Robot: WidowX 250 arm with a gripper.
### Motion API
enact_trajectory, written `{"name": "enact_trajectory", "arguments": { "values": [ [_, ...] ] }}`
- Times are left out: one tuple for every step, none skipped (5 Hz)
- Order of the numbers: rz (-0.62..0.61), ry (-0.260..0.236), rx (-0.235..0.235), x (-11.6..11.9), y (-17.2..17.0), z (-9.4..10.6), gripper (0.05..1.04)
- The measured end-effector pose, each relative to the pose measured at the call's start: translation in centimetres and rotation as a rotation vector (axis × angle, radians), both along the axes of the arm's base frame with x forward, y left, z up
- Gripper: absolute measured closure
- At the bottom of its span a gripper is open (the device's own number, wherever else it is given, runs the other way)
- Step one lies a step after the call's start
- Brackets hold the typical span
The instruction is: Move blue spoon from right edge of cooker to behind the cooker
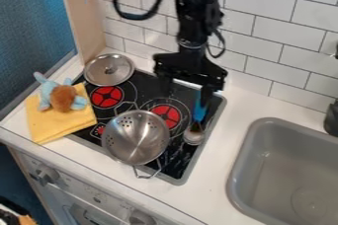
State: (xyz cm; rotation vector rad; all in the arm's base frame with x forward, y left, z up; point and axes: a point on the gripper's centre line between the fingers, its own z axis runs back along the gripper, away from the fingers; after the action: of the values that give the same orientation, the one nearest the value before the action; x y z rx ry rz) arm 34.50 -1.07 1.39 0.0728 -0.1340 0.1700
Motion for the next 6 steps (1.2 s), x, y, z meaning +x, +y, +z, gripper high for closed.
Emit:
{"name": "enact_trajectory", "arguments": {
  "values": [
    [-0.023, 0.001, 0.002, 1.7, -0.4, -1.6, 0.083],
    [-0.045, -0.006, 0.016, 3.0, -0.4, -3.2, 0.083],
    [-0.063, 0.034, 0.004, 3.5, -0.7, -4.9, 0.083],
    [-0.073, 0.052, 0.006, 3.9, -0.8, -5.8, 0.141],
    [-0.055, 0.065, 0.0, 4.2, -0.8, -6.4, 0.425],
    [-0.036, 0.054, 0.006, 4.2, -0.7, -6.5, 0.666]
  ]
}}
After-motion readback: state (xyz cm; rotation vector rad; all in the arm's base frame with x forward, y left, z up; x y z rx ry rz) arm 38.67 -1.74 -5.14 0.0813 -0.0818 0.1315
